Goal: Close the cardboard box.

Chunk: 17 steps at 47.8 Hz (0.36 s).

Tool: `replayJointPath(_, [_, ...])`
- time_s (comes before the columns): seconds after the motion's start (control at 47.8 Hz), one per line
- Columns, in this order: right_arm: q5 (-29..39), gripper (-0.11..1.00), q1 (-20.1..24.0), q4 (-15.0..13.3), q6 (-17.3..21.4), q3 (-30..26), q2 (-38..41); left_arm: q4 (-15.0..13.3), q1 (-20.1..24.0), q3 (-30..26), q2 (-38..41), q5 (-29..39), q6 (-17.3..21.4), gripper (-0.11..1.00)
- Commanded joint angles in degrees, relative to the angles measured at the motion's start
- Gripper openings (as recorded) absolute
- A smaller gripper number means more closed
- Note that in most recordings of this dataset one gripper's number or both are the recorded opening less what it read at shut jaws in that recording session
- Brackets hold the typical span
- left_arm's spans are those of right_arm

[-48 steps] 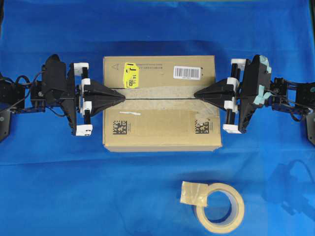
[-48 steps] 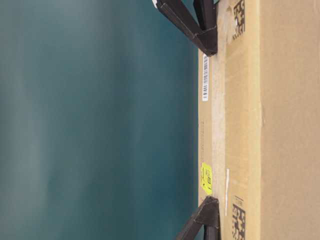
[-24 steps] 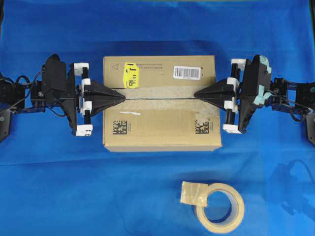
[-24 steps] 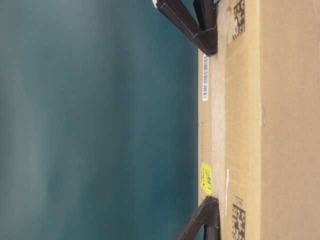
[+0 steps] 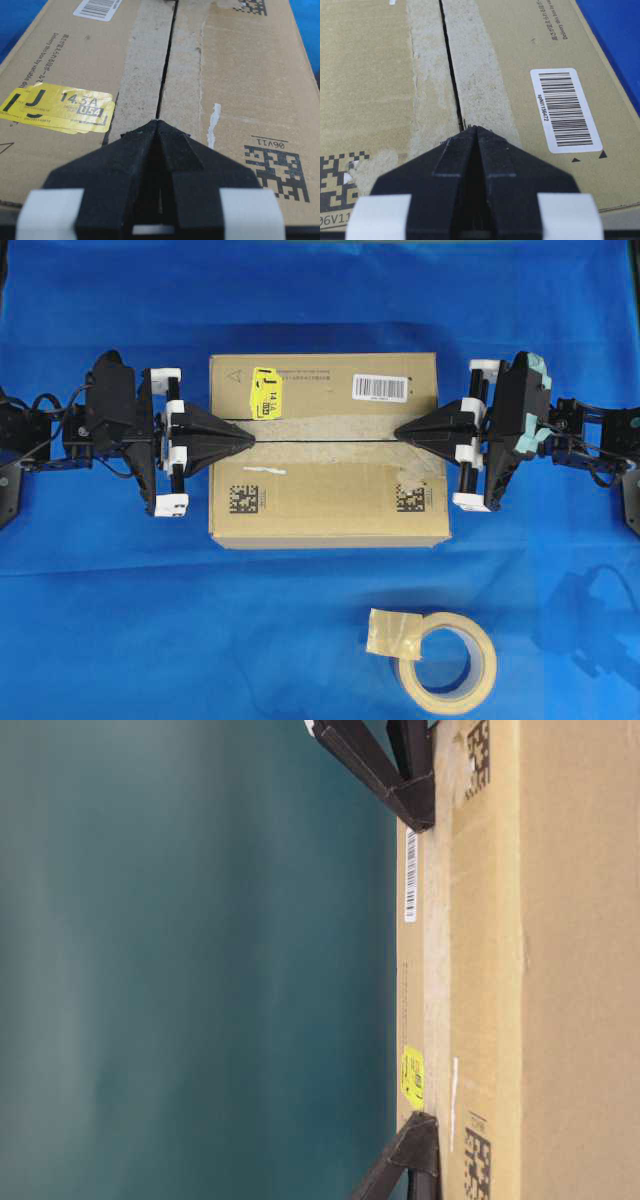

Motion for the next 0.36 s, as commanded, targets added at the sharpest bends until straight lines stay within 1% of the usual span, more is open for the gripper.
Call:
replayJointPath(0.0, [-0.2,0.00,0.1,0.1,0.1,-0.9,-0.4,0.2,-0.4,-0.7,-0.3,-0.2,0.1,0.00])
replayJointPath(0.335, [-0.3,0.00,0.1,0.1,0.1,-0.9,-0.4,0.2,-0.4,-0.7,-0.3,0.1,0.1,0.00])
